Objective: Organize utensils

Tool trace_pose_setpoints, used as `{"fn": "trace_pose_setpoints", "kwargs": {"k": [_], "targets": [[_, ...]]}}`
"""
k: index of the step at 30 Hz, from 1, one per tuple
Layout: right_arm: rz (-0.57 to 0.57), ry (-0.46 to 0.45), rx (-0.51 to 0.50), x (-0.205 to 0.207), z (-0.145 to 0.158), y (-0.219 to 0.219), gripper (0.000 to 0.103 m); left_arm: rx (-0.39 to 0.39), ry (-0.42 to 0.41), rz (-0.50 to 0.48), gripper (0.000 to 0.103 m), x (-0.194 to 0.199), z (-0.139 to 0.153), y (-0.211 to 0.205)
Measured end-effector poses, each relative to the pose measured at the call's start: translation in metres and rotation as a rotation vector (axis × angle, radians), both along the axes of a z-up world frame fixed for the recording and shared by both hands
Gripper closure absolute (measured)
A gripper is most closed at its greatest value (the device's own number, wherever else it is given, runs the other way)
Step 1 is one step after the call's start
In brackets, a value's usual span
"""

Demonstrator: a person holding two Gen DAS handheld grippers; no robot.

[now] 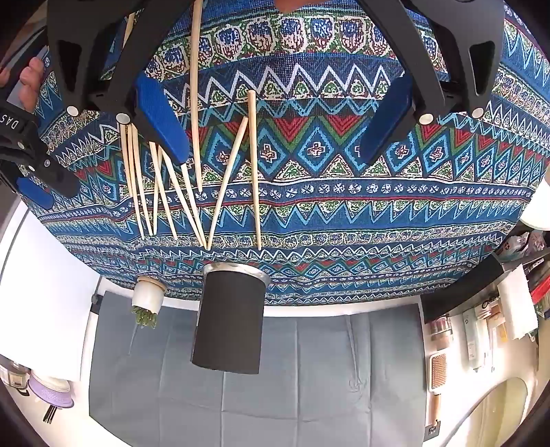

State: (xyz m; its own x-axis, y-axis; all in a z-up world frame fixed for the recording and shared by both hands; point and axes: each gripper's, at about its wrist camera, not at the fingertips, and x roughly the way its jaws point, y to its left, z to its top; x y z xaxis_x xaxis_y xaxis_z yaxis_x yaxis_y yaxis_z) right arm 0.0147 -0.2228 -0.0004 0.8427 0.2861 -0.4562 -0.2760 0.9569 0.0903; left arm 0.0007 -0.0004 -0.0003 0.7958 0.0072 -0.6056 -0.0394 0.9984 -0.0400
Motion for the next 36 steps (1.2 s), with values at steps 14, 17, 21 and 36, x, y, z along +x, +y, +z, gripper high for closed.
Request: {"fn": "trace_pose_setpoints", "kwargs": {"k": [14, 17, 21, 36], "targets": [[-0.009, 0.005, 0.001, 0.0017, -0.0030, -0.0036, 0.008, 0.005, 0.005, 0.003, 0.006, 0.0032, -0.0042, -0.0032], [-0.008, 0.007, -0.005, 0.0020, -0.0027, -0.0019, 0.008, 0.007, 0.001, 0.002, 0.006, -0.0008, -0.0063, -0.0027], [-0.009, 0.013, -0.010, 0.0023, -0.0024, -0.0004, 0.008, 0.003, 0.007, 0.002, 0.006, 0.0000, -0.0063, -0.0032], [-0.011, 0.013, -0.019, 0.0018, -0.0049, 0.0007, 0.008, -0.003, 0.019, 0.003, 0.006, 0.0024, -0.0066, -0.0004]]}}
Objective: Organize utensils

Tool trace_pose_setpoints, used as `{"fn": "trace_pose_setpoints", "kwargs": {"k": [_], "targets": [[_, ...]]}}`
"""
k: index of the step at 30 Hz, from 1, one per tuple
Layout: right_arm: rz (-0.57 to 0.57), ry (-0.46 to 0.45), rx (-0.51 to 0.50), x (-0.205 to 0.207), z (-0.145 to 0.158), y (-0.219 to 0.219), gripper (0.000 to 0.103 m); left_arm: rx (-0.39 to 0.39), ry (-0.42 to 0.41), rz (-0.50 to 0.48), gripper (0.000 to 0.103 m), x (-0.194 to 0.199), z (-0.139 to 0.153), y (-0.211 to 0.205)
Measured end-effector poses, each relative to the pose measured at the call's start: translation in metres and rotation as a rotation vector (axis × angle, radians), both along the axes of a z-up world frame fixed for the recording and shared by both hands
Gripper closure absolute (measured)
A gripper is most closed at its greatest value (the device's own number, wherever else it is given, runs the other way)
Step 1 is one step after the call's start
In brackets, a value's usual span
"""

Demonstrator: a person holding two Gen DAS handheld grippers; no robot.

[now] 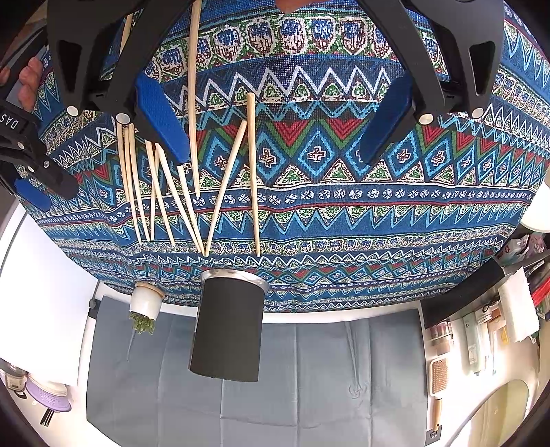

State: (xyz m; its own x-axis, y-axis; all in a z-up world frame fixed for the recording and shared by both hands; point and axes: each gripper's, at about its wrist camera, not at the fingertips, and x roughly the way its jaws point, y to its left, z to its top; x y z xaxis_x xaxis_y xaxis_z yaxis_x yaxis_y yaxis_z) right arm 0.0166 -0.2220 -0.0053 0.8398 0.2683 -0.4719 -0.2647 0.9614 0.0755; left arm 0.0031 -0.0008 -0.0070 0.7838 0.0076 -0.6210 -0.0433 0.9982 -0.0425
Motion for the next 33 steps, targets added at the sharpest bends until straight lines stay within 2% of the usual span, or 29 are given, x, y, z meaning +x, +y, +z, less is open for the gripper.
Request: {"fn": "trace_pose_setpoints", "kwargs": {"k": [33], "targets": [[0.004, 0.006, -0.022, 0.0031, -0.0005, 0.0045, 0.008, 0.003, 0.010, -0.014, 0.006, 0.0015, -0.0015, -0.0032]]}}
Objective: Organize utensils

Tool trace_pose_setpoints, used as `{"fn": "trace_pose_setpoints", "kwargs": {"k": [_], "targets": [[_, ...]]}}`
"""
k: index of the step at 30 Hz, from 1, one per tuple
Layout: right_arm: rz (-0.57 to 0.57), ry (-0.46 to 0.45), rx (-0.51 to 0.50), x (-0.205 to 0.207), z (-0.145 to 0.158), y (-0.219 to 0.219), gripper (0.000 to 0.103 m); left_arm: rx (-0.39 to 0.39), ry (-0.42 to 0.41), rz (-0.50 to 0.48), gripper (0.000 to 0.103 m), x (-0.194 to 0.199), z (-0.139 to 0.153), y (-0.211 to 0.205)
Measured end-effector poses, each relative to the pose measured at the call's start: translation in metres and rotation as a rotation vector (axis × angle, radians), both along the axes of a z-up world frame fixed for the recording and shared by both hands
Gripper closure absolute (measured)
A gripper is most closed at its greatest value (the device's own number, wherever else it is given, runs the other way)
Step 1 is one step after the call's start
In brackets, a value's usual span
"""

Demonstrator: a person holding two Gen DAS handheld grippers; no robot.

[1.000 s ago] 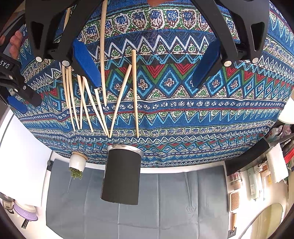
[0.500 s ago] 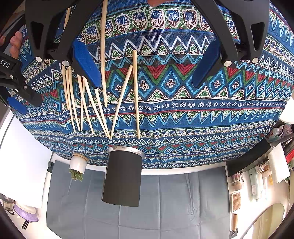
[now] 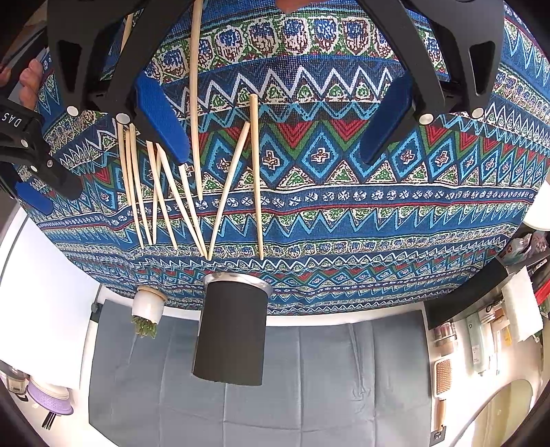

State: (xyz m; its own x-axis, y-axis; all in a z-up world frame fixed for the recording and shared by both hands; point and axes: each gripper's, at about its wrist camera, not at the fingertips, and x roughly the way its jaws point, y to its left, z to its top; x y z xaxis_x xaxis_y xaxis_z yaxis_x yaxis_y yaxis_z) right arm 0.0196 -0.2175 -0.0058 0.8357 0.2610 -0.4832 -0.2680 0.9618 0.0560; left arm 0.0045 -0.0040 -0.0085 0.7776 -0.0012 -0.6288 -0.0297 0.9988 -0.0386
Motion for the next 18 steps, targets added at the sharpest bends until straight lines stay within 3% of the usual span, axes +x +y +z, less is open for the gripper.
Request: {"fn": "trace_pose_setpoints", "kwargs": {"k": [18], "targets": [[0.002, 0.003, -0.006, -0.0013, -0.0004, 0.0018, 0.008, 0.000, 0.013, 0.002, 0.006, 0.0033, 0.0015, -0.0009]]}}
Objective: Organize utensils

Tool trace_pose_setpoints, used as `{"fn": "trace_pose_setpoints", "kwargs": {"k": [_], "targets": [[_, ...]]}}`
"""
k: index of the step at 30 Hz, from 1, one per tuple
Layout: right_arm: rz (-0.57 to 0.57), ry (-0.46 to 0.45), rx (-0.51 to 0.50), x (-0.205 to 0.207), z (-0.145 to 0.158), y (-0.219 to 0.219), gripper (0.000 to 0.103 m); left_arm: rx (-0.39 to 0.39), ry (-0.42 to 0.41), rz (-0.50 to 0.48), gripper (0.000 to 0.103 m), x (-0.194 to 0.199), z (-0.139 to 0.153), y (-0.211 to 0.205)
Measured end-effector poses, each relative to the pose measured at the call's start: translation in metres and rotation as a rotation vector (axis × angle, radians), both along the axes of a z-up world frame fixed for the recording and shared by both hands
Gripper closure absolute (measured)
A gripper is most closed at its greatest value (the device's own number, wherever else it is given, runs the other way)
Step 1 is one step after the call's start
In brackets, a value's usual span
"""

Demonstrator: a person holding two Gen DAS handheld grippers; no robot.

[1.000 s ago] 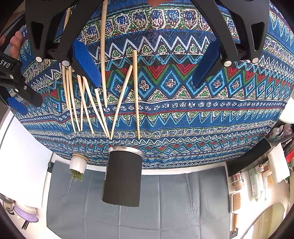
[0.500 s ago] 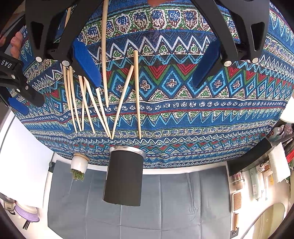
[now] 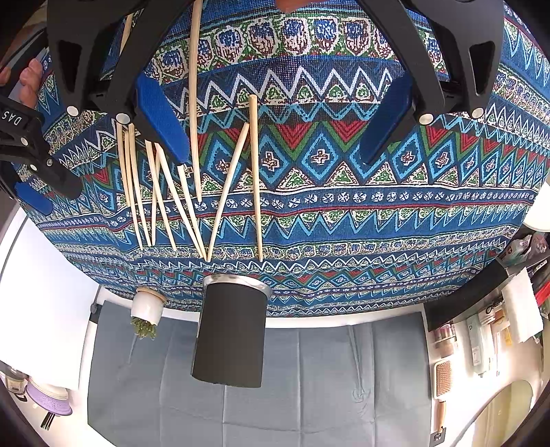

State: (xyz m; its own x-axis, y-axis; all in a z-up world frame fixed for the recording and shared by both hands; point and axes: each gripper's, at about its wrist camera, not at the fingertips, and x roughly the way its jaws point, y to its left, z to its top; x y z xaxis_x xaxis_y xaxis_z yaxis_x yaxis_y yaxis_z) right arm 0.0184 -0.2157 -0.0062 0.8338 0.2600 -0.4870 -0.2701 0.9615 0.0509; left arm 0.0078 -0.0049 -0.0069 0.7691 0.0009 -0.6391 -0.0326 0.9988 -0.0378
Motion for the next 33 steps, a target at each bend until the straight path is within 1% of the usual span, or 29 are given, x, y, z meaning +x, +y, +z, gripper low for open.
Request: {"fn": "trace_pose_setpoints", "kwargs": {"k": [4, 7, 11, 17, 22, 26, 30, 33], "targets": [[0.003, 0.009, -0.004, 0.001, -0.001, 0.001, 0.008, 0.004, 0.015, 0.009, 0.006, 0.003, 0.000, 0.001], [-0.001, 0.019, -0.008, 0.003, -0.001, 0.001, 0.008, 0.008, 0.008, 0.018, 0.006, 0.006, 0.002, 0.004], [-0.012, 0.026, -0.011, 0.004, -0.001, 0.001, 0.008, 0.019, 0.027, -0.006, 0.006, 0.011, 0.004, 0.002], [-0.027, 0.054, -0.038, 0.009, -0.002, 0.003, 0.008, 0.002, 0.056, -0.035, 0.006, 0.021, 0.012, 0.007], [-0.027, 0.121, -0.080, 0.018, -0.003, 0.006, 0.008, 0.036, 0.104, -0.049, 0.006, 0.039, 0.021, 0.013], [-0.033, 0.179, -0.124, 0.028, -0.001, 0.010, 0.008, 0.084, 0.142, -0.072, 0.006, 0.055, 0.025, 0.015], [-0.032, 0.215, -0.141, 0.037, 0.005, 0.016, 0.008, 0.138, 0.176, -0.104, 0.006, 0.072, 0.023, 0.011], [-0.027, 0.246, -0.183, 0.045, 0.004, 0.026, 0.008, 0.149, 0.218, -0.133, 0.006, 0.083, 0.019, 0.010]]}}
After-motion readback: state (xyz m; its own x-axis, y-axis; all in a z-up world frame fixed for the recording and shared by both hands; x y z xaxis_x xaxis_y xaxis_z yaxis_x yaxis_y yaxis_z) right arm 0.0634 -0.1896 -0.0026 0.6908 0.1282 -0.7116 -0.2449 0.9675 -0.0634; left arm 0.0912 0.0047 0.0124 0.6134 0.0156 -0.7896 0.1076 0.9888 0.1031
